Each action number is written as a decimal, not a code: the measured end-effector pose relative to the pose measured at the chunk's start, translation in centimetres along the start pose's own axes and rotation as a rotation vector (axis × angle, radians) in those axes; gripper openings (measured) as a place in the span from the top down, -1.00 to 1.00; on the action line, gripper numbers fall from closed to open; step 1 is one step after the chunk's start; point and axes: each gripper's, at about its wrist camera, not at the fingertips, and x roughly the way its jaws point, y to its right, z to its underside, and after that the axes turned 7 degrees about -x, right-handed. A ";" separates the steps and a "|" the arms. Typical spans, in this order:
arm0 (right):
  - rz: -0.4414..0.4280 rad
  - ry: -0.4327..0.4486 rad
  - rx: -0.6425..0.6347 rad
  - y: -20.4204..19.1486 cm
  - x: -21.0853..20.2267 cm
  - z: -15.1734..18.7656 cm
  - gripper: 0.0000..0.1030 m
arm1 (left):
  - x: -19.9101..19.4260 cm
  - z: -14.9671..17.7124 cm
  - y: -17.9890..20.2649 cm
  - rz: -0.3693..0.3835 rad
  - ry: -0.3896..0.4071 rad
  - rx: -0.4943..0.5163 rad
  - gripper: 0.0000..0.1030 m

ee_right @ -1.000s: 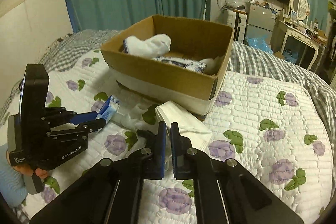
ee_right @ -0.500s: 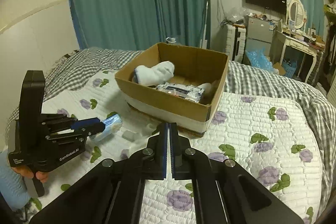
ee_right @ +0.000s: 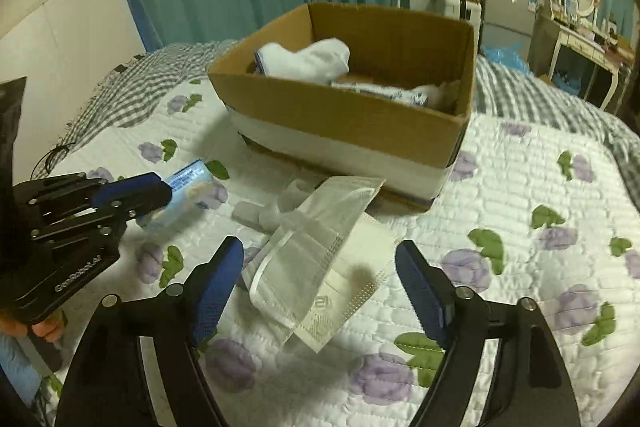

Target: Organize soft objects

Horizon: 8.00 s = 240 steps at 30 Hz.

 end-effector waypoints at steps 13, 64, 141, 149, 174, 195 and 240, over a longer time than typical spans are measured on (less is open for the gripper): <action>-0.035 0.089 -0.033 -0.9 -3.7 -1.6 0.95 | -2.8 -1.3 1.0 0.005 0.049 0.009 0.81; 0.285 0.265 -0.019 6.0 -11.3 -11.7 -0.92 | -10.2 -12.0 2.4 0.041 0.404 0.011 -0.96; 0.159 -0.074 0.083 3.8 1.3 0.9 0.03 | 7.8 -0.5 4.3 -0.002 -0.139 -0.007 0.52; 0.182 -0.016 0.069 2.1 -2.9 0.2 0.03 | 1.6 -1.3 3.7 0.035 -0.048 0.004 0.53; 0.212 0.160 -0.021 6.2 -3.8 -15.2 0.01 | 2.0 -16.0 3.3 0.027 0.154 -0.012 0.02; 0.236 0.224 0.069 8.1 -2.0 -19.3 -0.94 | 0.9 -15.5 2.1 -0.037 0.230 0.038 -0.50; 0.397 0.465 0.086 -0.7 -12.2 -3.1 -1.00 | -9.6 -2.3 -1.7 -0.001 0.493 -0.134 -1.00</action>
